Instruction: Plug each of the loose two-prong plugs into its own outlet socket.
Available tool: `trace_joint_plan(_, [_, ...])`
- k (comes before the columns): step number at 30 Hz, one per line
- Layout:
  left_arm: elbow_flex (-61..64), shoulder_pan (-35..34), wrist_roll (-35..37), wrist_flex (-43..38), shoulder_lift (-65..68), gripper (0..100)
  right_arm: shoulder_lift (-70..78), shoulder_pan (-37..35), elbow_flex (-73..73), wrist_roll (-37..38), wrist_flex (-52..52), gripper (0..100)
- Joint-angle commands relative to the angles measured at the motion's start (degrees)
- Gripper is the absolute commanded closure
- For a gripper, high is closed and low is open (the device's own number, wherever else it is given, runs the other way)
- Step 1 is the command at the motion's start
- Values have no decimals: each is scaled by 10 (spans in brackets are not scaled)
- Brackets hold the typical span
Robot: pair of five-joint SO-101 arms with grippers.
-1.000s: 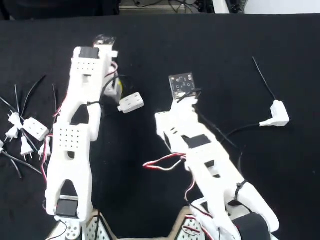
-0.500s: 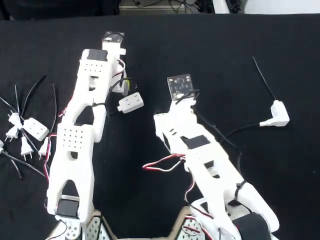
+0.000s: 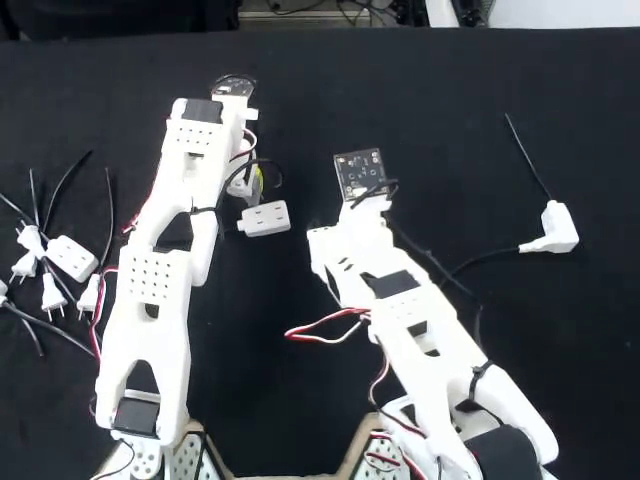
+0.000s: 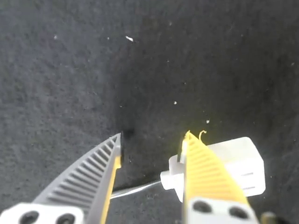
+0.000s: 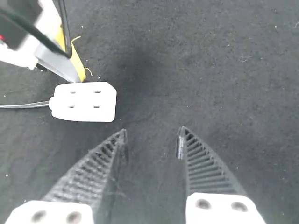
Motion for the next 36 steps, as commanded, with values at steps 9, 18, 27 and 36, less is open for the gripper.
trace_joint_plan(9, [-3, 13, 14, 35, -40, 788, -18, -30, -1, -1, -10, 832])
trace_joint_plan(18, [-7, 14, 25, 66, -40, 880, -18, -30, -1, -1, -10, 832])
trace_joint_plan(27, [-3, 16, 25, 80, -40, 879, -19, -30, -3, 0, -10, 831])
trace_joint_plan(36, [6, 8, 27, 82, -132, 879, -19, -31, -2, 30, -12, 832])
